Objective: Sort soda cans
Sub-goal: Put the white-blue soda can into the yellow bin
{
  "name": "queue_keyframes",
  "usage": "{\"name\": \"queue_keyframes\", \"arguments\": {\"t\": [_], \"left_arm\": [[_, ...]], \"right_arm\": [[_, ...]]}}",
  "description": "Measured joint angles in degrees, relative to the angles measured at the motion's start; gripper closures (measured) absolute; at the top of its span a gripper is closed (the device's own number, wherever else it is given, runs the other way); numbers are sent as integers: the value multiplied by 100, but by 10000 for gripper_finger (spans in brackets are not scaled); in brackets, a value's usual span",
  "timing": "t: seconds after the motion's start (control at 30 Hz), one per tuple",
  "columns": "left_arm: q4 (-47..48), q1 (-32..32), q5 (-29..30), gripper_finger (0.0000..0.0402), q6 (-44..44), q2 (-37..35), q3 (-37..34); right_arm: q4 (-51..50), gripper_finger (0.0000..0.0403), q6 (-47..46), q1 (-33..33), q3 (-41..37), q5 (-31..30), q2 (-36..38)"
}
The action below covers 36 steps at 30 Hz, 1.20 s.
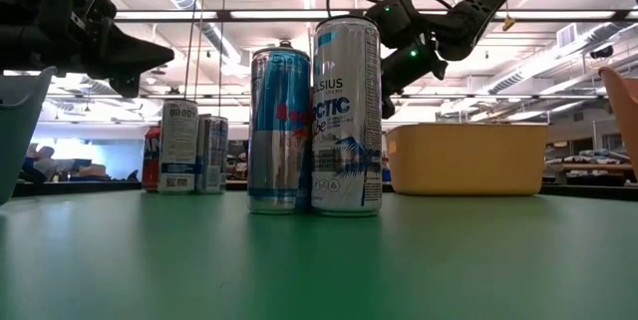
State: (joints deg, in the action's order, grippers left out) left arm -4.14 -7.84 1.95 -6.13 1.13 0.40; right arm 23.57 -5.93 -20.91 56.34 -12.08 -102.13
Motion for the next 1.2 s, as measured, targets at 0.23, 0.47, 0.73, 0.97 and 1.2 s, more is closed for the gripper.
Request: {"name": "queue_keyframes", "arguments": {"t": [0.23,0.47,0.73,0.97,1.2], "left_arm": [[4,0,12,392,-4,0,0],[0,2,15,392,-7,0,-1],[-34,1,188,392,-9,0,0],[-91,2,191,392,-9,0,-1],[-207,2,195,392,-9,0,1]], "right_arm": [[-8,163,11,38,-14,52,96],[-480,162,12,293,-15,50,916],[-1876,163,205,625,-11,-635,2792],[-3937,163,98,476,-9,-2632,4406],[-5112,162,-920,1,-507,-3444,5221]]}}
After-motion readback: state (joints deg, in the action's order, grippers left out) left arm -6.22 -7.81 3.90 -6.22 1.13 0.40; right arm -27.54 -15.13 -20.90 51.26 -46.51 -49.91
